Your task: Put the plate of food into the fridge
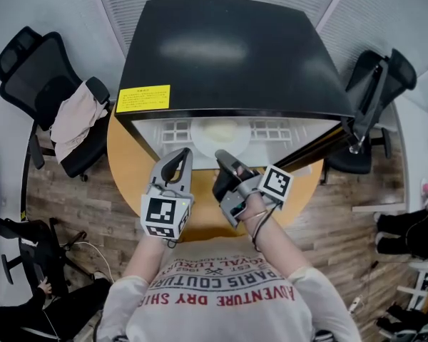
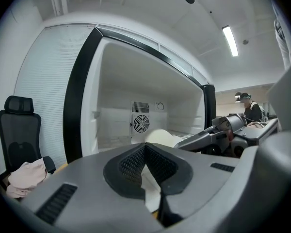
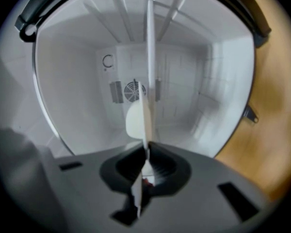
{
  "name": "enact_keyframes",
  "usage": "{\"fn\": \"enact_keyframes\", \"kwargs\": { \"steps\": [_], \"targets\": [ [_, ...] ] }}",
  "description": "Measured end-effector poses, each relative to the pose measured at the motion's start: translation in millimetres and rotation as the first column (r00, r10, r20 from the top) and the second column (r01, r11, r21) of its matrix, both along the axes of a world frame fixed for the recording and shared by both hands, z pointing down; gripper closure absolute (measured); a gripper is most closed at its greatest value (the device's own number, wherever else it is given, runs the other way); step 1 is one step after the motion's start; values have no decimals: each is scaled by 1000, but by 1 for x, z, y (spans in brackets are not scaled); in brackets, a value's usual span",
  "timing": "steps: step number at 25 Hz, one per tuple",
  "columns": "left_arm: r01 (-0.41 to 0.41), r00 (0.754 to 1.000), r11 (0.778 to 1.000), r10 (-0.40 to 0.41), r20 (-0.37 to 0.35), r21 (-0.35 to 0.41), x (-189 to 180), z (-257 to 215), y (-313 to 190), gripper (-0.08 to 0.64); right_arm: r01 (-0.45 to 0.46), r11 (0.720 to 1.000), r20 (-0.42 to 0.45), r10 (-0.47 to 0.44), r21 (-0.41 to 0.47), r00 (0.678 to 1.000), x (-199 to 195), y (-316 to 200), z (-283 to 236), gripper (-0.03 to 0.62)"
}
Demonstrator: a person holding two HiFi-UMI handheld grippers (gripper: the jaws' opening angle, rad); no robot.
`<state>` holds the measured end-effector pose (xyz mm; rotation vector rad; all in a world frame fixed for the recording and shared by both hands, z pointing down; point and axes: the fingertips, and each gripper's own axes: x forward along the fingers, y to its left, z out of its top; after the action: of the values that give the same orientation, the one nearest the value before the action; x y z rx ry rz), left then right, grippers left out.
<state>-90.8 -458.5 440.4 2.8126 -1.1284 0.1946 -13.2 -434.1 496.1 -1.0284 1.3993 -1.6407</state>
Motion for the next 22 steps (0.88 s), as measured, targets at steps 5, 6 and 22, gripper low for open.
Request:
{"fn": "enact_keyframes", "kwargs": {
  "steps": [5, 6, 22],
  "targets": [
    [-7, 1000, 1000, 7, 4, -9, 2, 4, -2, 535, -15, 1000, 10, 15, 7, 1000, 5, -12, -2, 541],
    [-5, 1000, 1000, 5, 4, -12, 2, 5, -3, 536, -18, 1000, 11, 18, 8, 1000, 6, -14, -3, 540],
    [6, 1000, 999, -8, -25, -48, 5, 11, -12, 535, -9, 999, -92, 13, 51, 996, 8, -26, 2, 494]
  ]
}}
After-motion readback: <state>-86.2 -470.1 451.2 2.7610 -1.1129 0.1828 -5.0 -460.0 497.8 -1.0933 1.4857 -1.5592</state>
